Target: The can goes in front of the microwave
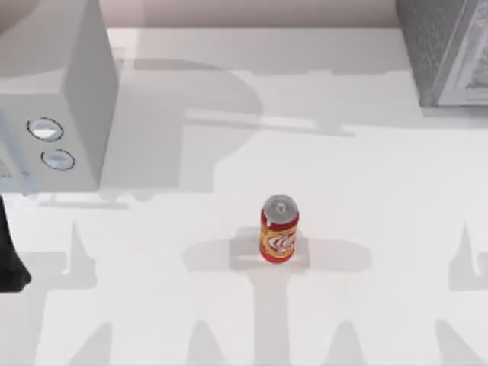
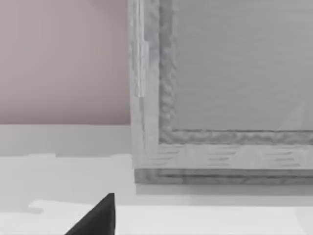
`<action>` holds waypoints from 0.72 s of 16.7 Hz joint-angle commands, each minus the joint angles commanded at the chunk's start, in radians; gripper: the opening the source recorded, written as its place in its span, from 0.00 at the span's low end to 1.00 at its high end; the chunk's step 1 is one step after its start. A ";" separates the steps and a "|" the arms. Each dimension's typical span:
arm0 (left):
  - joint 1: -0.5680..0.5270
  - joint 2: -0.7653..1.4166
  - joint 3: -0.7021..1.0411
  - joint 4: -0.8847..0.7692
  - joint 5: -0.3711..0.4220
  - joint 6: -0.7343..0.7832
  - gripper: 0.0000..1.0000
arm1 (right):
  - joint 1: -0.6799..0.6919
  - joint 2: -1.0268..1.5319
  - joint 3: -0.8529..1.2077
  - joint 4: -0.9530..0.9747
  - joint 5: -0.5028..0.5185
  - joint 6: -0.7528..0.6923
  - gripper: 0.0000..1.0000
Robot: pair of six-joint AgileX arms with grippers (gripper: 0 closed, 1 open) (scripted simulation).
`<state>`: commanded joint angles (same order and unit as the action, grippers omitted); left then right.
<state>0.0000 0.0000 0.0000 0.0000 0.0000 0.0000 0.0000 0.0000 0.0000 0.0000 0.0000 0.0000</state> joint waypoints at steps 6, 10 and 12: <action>-0.034 0.076 0.079 -0.039 0.006 0.014 1.00 | 0.000 0.000 0.000 0.000 0.000 0.000 1.00; -0.124 0.295 0.267 -0.164 0.031 0.040 1.00 | 0.000 0.000 0.000 0.000 0.000 0.000 1.00; -0.184 0.453 0.389 -0.260 0.049 0.051 1.00 | 0.000 0.000 0.000 0.000 0.000 0.000 1.00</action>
<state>-0.1838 0.4534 0.3887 -0.2604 0.0491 0.0510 0.0000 0.0000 0.0000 0.0000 0.0000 0.0000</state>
